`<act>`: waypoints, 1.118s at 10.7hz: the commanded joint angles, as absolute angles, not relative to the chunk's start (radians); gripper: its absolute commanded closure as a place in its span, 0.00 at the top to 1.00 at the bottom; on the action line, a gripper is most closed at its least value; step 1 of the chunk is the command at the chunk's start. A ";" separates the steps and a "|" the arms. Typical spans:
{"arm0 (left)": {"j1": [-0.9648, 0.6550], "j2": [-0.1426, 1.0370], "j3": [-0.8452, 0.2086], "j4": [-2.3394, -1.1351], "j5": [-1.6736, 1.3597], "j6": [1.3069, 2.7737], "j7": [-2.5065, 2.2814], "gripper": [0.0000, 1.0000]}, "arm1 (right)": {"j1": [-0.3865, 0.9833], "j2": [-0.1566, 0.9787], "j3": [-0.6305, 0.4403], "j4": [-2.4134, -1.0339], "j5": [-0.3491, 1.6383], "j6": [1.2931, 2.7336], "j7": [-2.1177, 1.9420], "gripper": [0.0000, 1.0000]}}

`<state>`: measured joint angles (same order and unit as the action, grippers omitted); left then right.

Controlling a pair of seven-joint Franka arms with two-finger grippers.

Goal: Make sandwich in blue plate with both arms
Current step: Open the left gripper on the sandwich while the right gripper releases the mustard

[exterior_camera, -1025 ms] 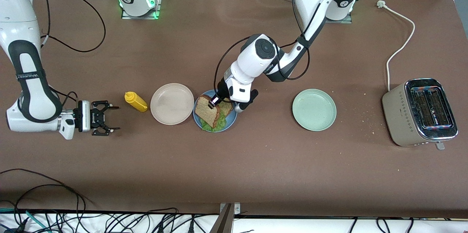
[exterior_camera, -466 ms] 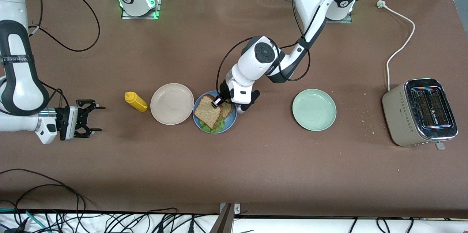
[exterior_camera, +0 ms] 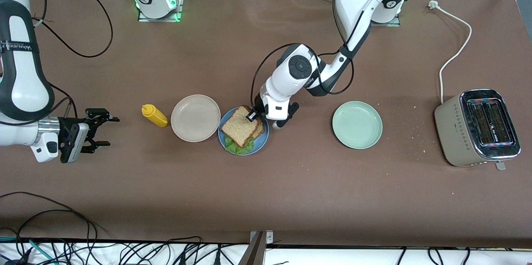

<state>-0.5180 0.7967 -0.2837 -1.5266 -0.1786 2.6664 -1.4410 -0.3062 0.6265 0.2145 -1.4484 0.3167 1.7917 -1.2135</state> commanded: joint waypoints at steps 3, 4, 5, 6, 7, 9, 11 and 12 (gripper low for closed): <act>-0.515 0.821 -0.281 -1.525 -0.193 2.660 -1.447 0.90 | -0.152 0.450 0.118 -1.552 0.273 1.792 -0.789 1.00; -0.511 0.815 -0.281 -1.525 -0.193 2.658 -1.447 1.00 | -0.120 0.434 0.095 -1.552 0.270 1.792 -0.720 1.00; -0.500 0.810 -0.282 -1.516 -0.195 2.643 -1.447 1.00 | -0.086 0.423 0.068 -1.554 0.270 1.792 -0.651 1.00; -0.488 0.801 -0.282 -1.509 -0.195 2.611 -1.447 1.00 | -0.045 0.413 0.033 -1.552 0.270 1.792 -0.582 1.00; -0.477 0.783 -0.284 -1.509 -0.196 2.587 -1.447 1.00 | 0.016 0.397 -0.009 -1.552 0.258 1.795 -0.495 1.00; -0.456 0.712 -0.282 -1.512 -0.192 2.501 -1.447 1.00 | 0.104 0.373 -0.040 -1.552 0.192 1.793 -0.288 1.00; -0.427 0.614 -0.270 -1.513 -0.175 2.313 -1.439 1.00 | 0.117 0.354 -0.038 -1.551 0.181 1.792 -0.226 1.00; -0.411 0.562 -0.272 -1.514 -0.114 2.236 -1.439 1.00 | 0.117 0.339 -0.043 -1.546 0.181 1.792 -0.236 1.00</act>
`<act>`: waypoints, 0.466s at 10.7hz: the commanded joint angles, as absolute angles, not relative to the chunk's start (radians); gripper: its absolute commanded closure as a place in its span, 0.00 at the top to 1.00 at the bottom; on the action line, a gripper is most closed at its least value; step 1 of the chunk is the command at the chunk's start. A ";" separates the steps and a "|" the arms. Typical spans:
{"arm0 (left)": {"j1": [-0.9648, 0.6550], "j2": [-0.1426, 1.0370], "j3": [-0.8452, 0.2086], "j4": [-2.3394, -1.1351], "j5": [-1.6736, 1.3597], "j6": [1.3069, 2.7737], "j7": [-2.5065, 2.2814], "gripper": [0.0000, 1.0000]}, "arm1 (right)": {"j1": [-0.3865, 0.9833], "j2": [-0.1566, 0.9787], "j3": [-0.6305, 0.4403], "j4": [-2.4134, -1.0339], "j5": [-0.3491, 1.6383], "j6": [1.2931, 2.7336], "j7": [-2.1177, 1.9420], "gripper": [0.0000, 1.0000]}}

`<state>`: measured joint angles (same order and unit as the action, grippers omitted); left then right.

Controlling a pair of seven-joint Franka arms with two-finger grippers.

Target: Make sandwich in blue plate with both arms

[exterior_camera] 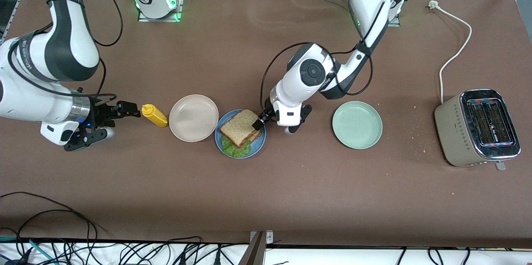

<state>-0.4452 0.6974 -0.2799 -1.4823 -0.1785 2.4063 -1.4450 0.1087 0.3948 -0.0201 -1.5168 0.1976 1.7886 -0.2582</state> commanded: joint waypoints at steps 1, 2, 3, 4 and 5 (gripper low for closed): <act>-0.396 0.517 -0.273 -1.514 -0.053 2.144 -1.439 1.00 | 0.117 0.327 -0.057 -1.528 0.160 1.792 -0.238 1.00; -0.368 0.473 -0.273 -1.516 -0.002 2.040 -1.425 1.00 | 0.120 0.324 -0.057 -1.484 0.084 1.790 -0.230 1.00; -0.338 0.433 -0.275 -1.516 0.032 1.931 -1.361 1.00 | 0.130 0.324 -0.054 -1.453 0.027 1.773 -0.223 1.00; -0.298 0.402 -0.273 -1.516 0.037 1.845 -1.262 1.00 | 0.132 0.328 -0.064 -1.436 0.025 1.782 -0.222 1.00; -0.246 0.376 -0.276 -1.514 0.038 1.804 -1.182 1.00 | 0.130 0.340 -0.113 -1.439 0.038 1.827 -0.218 1.00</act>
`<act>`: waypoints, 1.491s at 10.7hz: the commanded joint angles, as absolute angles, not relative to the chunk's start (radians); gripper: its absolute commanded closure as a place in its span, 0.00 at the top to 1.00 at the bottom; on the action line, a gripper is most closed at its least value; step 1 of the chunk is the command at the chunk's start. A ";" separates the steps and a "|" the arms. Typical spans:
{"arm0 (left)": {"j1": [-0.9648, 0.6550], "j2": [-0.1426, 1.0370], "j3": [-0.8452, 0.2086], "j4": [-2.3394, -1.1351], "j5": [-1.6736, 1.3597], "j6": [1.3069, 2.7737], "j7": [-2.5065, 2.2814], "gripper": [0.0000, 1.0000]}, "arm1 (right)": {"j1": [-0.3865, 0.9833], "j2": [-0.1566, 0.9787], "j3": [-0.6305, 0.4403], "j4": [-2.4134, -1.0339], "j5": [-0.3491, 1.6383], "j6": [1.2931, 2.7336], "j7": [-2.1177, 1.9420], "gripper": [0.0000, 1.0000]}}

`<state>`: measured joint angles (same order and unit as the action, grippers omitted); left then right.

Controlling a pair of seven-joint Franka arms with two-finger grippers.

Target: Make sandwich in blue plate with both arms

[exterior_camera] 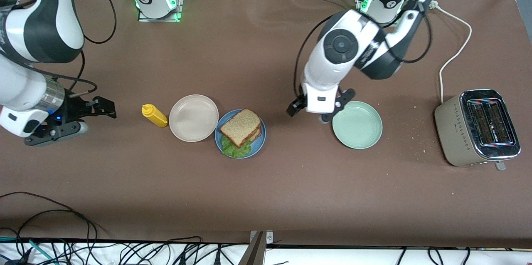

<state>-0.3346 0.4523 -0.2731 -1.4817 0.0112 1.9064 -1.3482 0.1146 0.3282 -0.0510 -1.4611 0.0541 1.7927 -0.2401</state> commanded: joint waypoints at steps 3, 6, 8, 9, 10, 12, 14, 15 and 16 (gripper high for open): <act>-0.111 0.315 -0.276 -1.514 0.034 1.688 -0.924 1.00 | 0.135 0.330 -0.138 -1.436 0.112 1.838 -0.160 1.00; 0.030 0.270 -0.278 -1.514 0.026 1.615 -0.651 1.00 | 0.141 0.310 -0.075 -1.408 0.022 1.736 0.071 1.00; 0.067 0.256 -0.276 -1.513 0.011 1.599 -0.553 1.00 | 0.138 0.310 -0.098 -1.408 0.024 1.738 -0.047 1.00; 0.069 0.255 -0.272 -1.511 0.011 1.592 -0.548 1.00 | 0.140 0.308 -0.151 -1.408 0.038 1.738 -0.105 1.00; 0.099 0.247 -0.276 -1.512 0.009 1.592 -0.539 1.00 | 0.140 0.308 -0.164 -1.408 0.069 1.736 -0.115 1.00; 0.147 0.229 -0.278 -1.519 -0.012 1.592 -0.467 1.00 | 0.137 0.308 -0.160 -1.407 0.075 1.735 -0.100 1.00; 0.163 0.198 -0.261 -1.534 -0.017 1.580 -0.384 1.00 | 0.141 0.308 -0.152 -1.407 0.075 1.736 -0.097 1.00; 0.144 0.169 -0.223 -1.563 -0.018 1.578 -0.365 1.00 | 0.143 0.308 -0.149 -1.407 0.075 1.736 -0.086 1.00; 0.114 0.149 -0.169 -1.584 -0.062 1.580 -0.327 1.00 | 0.143 0.308 -0.149 -1.407 0.075 1.736 -0.075 1.00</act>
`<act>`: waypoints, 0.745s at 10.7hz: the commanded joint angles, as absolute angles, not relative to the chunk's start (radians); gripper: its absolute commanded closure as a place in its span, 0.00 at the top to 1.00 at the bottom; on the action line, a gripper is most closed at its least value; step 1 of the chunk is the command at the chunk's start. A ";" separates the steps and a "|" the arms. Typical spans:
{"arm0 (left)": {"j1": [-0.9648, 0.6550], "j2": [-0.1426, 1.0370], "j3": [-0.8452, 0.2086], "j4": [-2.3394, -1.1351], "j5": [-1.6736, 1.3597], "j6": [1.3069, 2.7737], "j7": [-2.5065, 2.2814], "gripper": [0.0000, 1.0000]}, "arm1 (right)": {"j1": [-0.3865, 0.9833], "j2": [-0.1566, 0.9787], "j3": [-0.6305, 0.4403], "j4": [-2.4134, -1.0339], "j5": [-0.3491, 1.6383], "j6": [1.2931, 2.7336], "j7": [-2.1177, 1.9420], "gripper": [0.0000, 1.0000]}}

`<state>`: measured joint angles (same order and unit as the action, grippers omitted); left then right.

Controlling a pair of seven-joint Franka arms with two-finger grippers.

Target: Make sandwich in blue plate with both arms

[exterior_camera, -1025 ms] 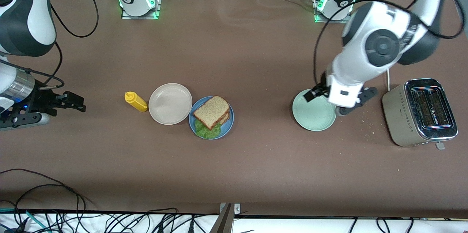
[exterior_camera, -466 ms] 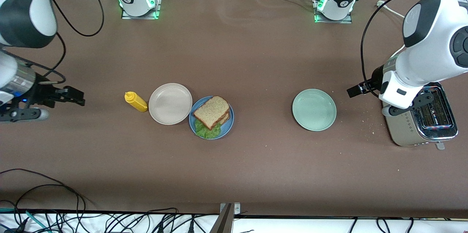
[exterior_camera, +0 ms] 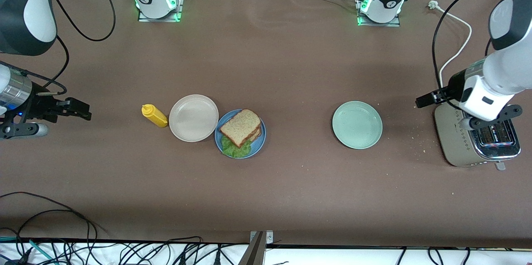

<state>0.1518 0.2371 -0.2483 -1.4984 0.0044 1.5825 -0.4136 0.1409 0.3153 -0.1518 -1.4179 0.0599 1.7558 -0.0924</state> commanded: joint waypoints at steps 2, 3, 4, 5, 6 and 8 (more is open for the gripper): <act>0.069 0.111 -0.083 -1.627 -0.112 1.582 -0.256 0.99 | 0.143 0.308 -0.149 -1.404 0.075 1.736 -0.075 1.00; 0.071 0.092 -0.081 -1.667 -0.106 1.588 -0.220 0.98 | 0.143 0.308 -0.149 -1.404 0.075 1.735 -0.075 1.00; 0.072 0.083 -0.081 -1.692 -0.101 1.618 -0.204 0.98 | 0.143 0.308 -0.149 -1.404 0.075 1.730 -0.074 1.00; 0.072 0.081 -0.080 -1.698 -0.098 1.626 -0.199 0.98 | 0.143 0.308 -0.149 -1.404 0.075 1.730 -0.075 1.00; 0.080 0.084 -0.080 -1.710 -0.077 1.629 -0.177 0.98 | 0.144 0.308 -0.149 -1.402 0.072 1.730 -0.075 1.00; 0.097 0.089 -0.083 -1.712 -0.049 1.629 -0.114 0.98 | 0.146 0.308 -0.149 -1.402 0.066 1.729 -0.078 1.00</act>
